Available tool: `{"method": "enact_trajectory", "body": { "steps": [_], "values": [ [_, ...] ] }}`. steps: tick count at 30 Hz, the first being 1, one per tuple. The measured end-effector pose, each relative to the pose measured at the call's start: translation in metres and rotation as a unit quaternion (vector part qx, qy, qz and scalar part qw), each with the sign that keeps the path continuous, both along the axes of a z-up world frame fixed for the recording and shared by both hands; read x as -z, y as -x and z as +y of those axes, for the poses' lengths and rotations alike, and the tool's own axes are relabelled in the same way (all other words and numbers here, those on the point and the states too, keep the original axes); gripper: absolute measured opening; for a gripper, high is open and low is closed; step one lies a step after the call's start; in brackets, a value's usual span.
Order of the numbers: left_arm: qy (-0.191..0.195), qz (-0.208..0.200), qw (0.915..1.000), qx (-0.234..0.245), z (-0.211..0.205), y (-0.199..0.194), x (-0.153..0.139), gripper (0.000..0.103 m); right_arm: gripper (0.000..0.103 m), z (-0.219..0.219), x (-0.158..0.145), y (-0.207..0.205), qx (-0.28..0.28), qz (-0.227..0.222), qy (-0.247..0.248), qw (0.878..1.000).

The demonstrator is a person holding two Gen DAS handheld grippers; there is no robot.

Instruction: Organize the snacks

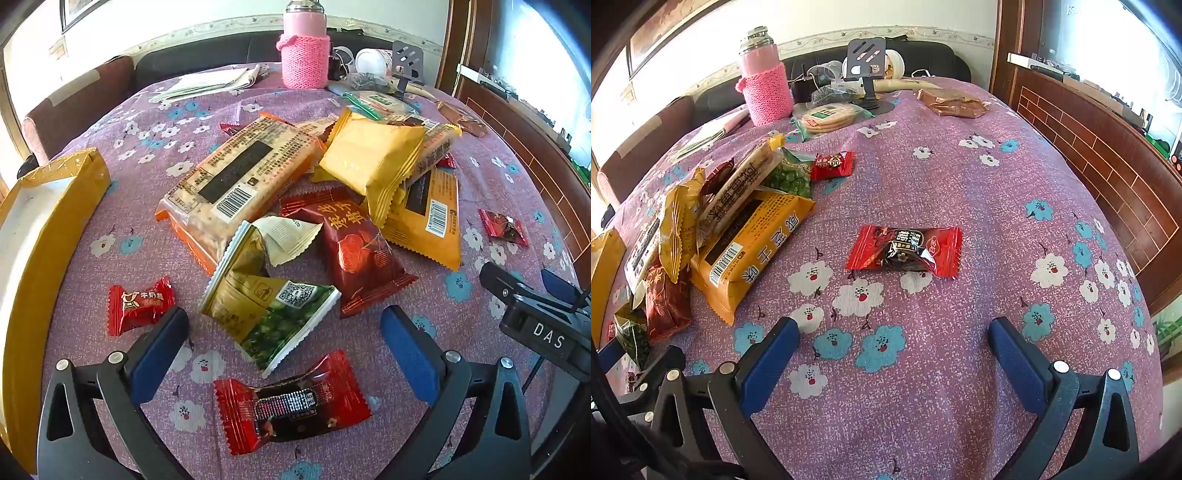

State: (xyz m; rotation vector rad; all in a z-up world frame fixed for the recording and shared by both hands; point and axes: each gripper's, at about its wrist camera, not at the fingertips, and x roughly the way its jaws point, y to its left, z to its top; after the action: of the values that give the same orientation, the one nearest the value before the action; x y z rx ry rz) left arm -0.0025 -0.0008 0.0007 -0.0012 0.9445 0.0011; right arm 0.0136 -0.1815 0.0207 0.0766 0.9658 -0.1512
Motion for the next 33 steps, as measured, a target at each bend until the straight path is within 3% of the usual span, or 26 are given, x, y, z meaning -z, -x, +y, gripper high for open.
{"method": "enact_trajectory", "body": {
  "steps": [27,33],
  "values": [
    [0.002,0.0,1.0,-0.005,0.0008,0.0002,0.0001,0.103,0.103,0.0004,0.0002,-0.0003,0.004,-0.001,-0.001,1.0],
    [-0.001,0.023,0.9996,0.015,0.0006,0.0012,-0.001,0.103,0.103,-0.0014,0.0004,-0.0006,0.005,-0.001,-0.002,1.0]
  ]
}}
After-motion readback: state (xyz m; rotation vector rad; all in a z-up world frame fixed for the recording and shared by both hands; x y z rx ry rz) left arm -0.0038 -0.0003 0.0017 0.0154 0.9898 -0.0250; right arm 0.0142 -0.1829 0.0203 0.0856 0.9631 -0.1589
